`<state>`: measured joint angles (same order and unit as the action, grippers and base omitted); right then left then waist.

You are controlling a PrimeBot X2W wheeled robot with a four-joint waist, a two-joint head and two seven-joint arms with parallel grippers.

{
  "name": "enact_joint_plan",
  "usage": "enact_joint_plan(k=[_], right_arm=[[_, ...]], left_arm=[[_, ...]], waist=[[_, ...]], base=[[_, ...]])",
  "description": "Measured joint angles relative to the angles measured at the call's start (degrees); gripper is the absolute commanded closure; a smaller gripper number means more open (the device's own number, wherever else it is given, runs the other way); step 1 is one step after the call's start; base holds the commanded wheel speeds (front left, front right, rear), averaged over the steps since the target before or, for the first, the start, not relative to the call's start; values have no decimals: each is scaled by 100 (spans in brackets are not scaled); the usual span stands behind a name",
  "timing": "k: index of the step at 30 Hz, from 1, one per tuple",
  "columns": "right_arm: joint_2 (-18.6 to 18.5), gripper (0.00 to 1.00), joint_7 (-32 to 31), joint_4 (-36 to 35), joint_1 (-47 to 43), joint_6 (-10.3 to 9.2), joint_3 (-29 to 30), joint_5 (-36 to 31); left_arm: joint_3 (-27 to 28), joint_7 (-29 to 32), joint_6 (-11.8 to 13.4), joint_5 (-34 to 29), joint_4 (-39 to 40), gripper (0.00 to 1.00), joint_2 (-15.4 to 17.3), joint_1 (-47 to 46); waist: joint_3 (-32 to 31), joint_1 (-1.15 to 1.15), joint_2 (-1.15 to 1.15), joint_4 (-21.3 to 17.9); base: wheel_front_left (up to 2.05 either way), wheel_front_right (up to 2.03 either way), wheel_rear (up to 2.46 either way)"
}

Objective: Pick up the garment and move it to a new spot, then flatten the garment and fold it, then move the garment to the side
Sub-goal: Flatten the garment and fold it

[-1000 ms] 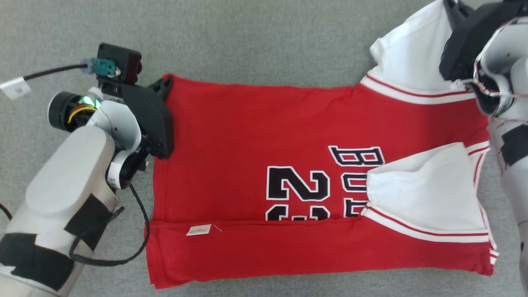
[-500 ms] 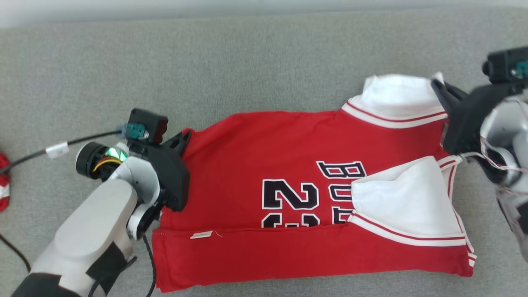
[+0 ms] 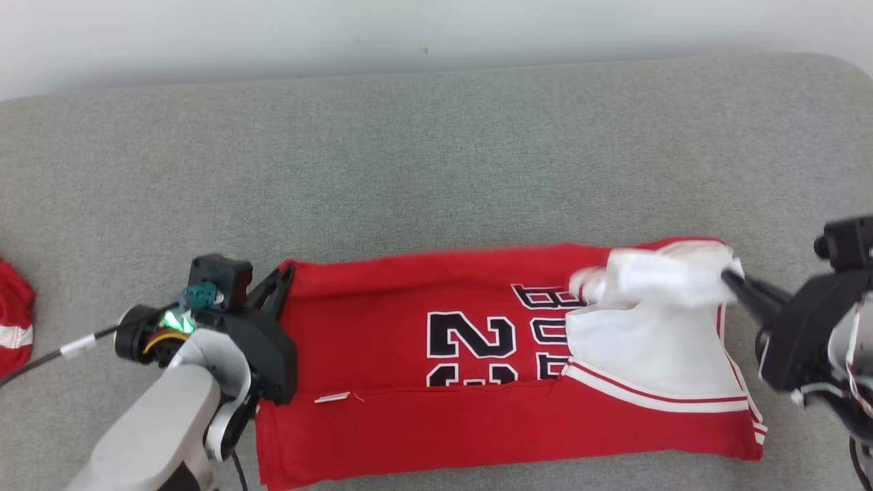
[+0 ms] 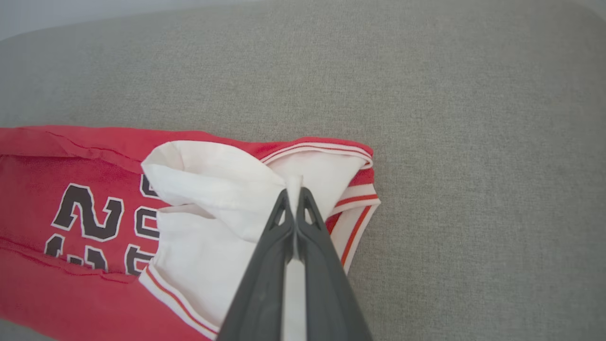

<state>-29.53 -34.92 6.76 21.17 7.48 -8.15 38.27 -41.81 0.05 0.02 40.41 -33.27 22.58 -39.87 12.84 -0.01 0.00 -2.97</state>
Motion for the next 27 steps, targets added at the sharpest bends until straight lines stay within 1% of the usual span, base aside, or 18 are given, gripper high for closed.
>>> enact_joint_plan(k=[4,6,10,14,18,27], right_arm=[[172,100,-455,-514,-569,0,387,-147],[286,100,-636,-742,-767,0,548,-230],[486,100,-949,-1096,-1092,0,761,-367],[704,100,-1136,-1357,-1383,0,973,-413],[829,100,-1285,-1612,-1697,0,1160,-491],[1029,100,-1504,-1819,-2079,0,1268,-633]], left_arm=[[-2,-159,7,2,-30,100,11,183],[-1,-200,51,15,-63,100,7,258],[-3,-274,57,63,-110,100,-11,389],[16,-393,119,144,-126,100,-58,615],[26,-502,135,198,-136,100,-67,822],[-8,-608,179,211,-190,100,-109,936]], waist=[[-32,0,0,-30],[-40,0,0,-40],[-66,0,0,-44],[-116,1,0,-29],[-184,1,0,7],[-256,1,0,45]], base=[[0,0,0],[0,0,0],[0,0,0],[0,0,0],[0,0,0],[0,0,0]])
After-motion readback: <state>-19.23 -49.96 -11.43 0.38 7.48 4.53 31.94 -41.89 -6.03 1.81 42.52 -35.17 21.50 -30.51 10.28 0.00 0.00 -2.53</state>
